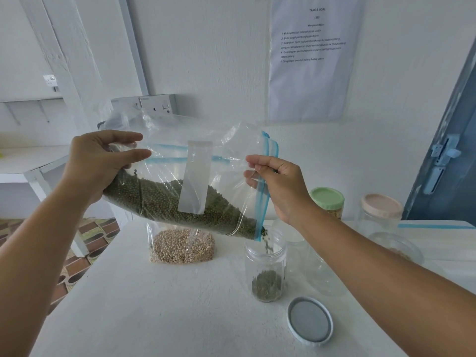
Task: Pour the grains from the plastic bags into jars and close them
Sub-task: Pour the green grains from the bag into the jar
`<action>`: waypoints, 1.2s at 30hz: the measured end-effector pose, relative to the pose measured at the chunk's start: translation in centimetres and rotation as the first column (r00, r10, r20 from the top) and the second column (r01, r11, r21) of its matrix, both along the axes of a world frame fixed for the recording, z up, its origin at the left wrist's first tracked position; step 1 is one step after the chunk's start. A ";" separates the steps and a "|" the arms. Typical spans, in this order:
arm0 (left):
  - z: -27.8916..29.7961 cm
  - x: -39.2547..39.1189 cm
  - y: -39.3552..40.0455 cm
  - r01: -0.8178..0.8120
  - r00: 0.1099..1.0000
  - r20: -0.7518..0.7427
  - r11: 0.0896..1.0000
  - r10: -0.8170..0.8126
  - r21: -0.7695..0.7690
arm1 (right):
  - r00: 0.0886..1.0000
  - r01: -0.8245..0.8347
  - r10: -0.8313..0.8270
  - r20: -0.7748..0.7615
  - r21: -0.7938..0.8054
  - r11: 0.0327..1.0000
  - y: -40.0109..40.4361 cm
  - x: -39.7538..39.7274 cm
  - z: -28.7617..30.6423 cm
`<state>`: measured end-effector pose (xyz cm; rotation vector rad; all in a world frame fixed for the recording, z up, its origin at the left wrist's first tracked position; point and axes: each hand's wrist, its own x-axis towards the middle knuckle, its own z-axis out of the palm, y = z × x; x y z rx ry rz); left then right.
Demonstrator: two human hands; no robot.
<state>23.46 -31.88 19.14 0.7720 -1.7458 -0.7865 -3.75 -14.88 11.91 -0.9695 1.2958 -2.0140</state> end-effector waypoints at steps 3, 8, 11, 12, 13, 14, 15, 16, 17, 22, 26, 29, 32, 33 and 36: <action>0.3 0.1 0.1 0.007 1.000 -0.008 1.000 -0.007 -0.004 | 1.000 -0.003 0.004 0.000 -0.005 1.000 -0.1 0.0 0.2; 0.7 0.1 0.0 -0.003 1.000 -0.002 1.000 0.003 -0.025 | 1.000 0.000 0.000 -0.001 -0.008 1.000 -0.2 0.1 0.2; 1.0 0.2 -0.1 -0.003 1.000 0.002 0.999 0.004 -0.036 | 1.000 -0.001 0.001 0.005 -0.014 1.000 -0.3 0.1 0.3; 1.1 0.3 -0.2 -0.005 1.000 0.002 0.999 0.005 -0.037 | 1.000 -0.003 0.003 0.009 -0.016 1.000 -0.3 0.2 0.3; 1.1 0.3 -0.3 -0.005 1.000 0.003 0.999 0.005 -0.036 | 1.000 -0.005 0.005 0.012 -0.018 1.000 -0.4 0.2 0.3; 1.0 0.3 -0.3 -0.003 1.000 0.002 0.999 0.003 -0.036 | 1.000 -0.005 0.005 0.014 -0.018 1.000 -0.4 0.2 0.3; 1.0 0.3 -0.4 -0.001 1.000 0.000 0.999 0.001 -0.034 | 1.000 -0.005 0.006 0.015 -0.017 1.000 -0.4 0.2 0.3; 0.9 0.3 -0.5 -0.001 1.000 -0.001 0.999 0.001 -0.032 | 1.000 -0.006 0.006 0.018 -0.017 1.000 -0.4 0.2 0.2; 0.8 0.3 -0.5 -0.004 1.000 0.000 1.000 0.004 -0.030 | 1.000 -0.006 0.007 0.021 -0.017 1.000 -0.4 0.3 0.1; 0.4 0.3 -0.6 -0.003 1.000 -0.002 1.000 0.003 -0.023 | 1.000 -0.006 0.006 0.017 -0.009 1.000 -0.4 0.2 -0.1; 0.2 0.2 -0.7 0.003 1.000 -0.001 1.000 -0.003 -0.029 | 0.999 -0.019 0.019 0.025 -0.013 1.000 -0.4 0.2 -0.2; 0.1 0.2 -0.8 0.005 1.000 0.002 1.000 -0.005 -0.027 | 1.000 -0.016 0.016 0.025 -0.011 1.000 -0.4 0.2 -0.2; 0.2 0.1 -0.7 0.010 1.000 0.004 1.000 -0.010 -0.029 | 1.000 -0.012 0.012 0.022 -0.010 1.000 -0.4 0.2 -0.3; 0.2 0.0 -0.6 0.011 1.000 0.004 1.000 -0.011 -0.029 | 1.000 -0.011 0.012 0.022 -0.009 1.000 -0.3 0.2 -0.3; 0.1 -0.1 -0.7 0.010 1.000 0.002 1.000 -0.010 -0.026 | 1.000 -0.009 0.009 0.020 -0.008 1.000 -0.3 0.1 -0.3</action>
